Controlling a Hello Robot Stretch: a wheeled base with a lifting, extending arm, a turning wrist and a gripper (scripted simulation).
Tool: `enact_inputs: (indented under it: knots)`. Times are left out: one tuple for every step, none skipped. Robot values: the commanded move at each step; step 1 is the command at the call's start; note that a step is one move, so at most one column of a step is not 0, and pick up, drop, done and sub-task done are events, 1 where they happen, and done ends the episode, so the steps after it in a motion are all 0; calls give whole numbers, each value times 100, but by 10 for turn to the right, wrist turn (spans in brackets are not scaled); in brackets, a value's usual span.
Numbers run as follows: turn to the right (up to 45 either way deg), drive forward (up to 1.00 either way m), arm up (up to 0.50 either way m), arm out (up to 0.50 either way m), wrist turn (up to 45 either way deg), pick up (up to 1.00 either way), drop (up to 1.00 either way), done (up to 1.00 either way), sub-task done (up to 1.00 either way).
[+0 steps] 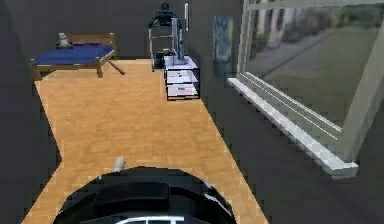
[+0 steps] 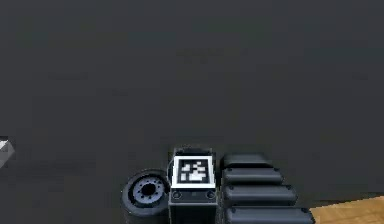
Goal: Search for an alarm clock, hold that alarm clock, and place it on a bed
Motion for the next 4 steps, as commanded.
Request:
enact_inputs:
  knots:
    - [0,100,0,0,0,0,0,0,0]
    - [0,75,0,0,0,0,0,0,0]
    - [-270,0,0,0,0,0,0,0,0]
    - [0,100,0,0,0,0,0,0,0]
